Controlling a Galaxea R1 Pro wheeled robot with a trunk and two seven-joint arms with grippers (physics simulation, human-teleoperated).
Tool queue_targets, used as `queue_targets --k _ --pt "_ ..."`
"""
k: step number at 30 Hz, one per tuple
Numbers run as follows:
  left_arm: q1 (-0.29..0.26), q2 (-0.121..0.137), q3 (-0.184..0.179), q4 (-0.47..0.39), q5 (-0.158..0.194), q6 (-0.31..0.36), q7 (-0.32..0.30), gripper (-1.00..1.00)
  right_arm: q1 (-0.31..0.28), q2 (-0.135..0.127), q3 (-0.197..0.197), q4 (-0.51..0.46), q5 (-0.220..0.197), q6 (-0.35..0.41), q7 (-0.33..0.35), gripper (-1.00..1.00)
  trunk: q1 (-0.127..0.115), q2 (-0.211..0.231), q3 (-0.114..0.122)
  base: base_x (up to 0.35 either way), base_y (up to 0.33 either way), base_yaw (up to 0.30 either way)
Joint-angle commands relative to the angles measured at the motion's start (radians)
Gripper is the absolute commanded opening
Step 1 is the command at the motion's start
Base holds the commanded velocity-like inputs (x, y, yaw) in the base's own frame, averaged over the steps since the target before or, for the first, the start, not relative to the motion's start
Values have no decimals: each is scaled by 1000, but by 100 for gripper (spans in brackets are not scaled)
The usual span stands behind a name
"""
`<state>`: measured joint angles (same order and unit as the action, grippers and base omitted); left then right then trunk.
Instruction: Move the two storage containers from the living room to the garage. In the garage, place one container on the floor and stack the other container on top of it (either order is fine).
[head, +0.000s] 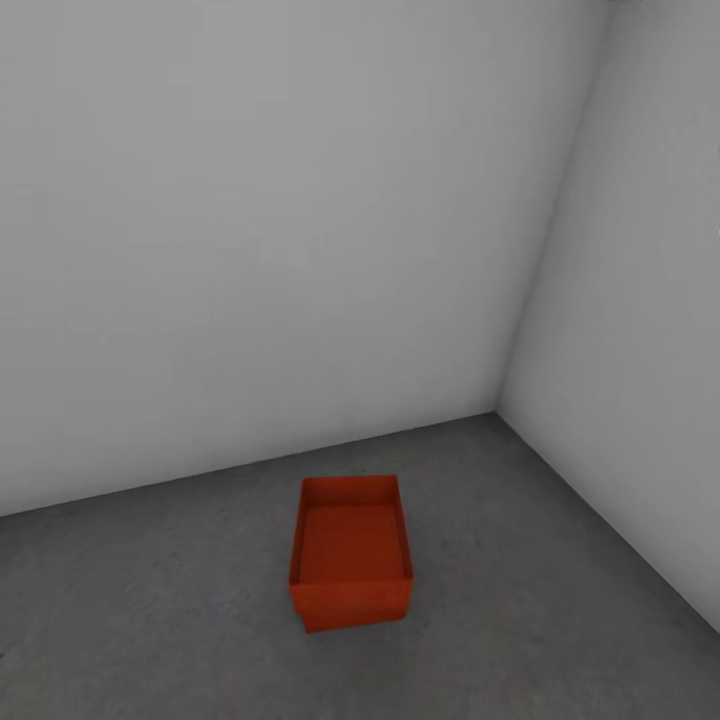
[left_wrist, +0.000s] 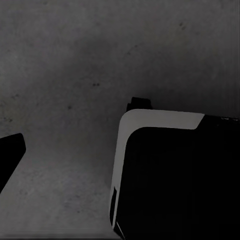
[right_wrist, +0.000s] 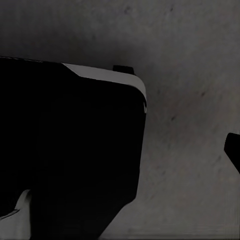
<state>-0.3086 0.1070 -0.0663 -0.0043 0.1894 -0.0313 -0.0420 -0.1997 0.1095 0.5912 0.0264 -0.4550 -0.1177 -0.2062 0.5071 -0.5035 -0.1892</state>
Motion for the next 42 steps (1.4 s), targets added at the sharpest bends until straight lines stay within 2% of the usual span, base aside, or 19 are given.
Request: queue_targets --k 1,16,24,42 --pt "3 0 -7 1 10 -5 -4 100 4 1 9 3 -9 -6 -1 100 0 -1 0 0 0 0" --pt "13 -21 -7 1 11 -10 -4 100 14 2 9 3 -8 -8 -1 100 0 -1 23 0 0 0" --pt "14 -21 -7 2 11 -9 -4 100 14 2 9 3 -8 -7 0 100 0 -1 36 0 0 0" --pt "71 -18 -7 1 1 -11 -7 100 34 2 9 3 -7 -8 46 100 0 -1 63 0 0 0"
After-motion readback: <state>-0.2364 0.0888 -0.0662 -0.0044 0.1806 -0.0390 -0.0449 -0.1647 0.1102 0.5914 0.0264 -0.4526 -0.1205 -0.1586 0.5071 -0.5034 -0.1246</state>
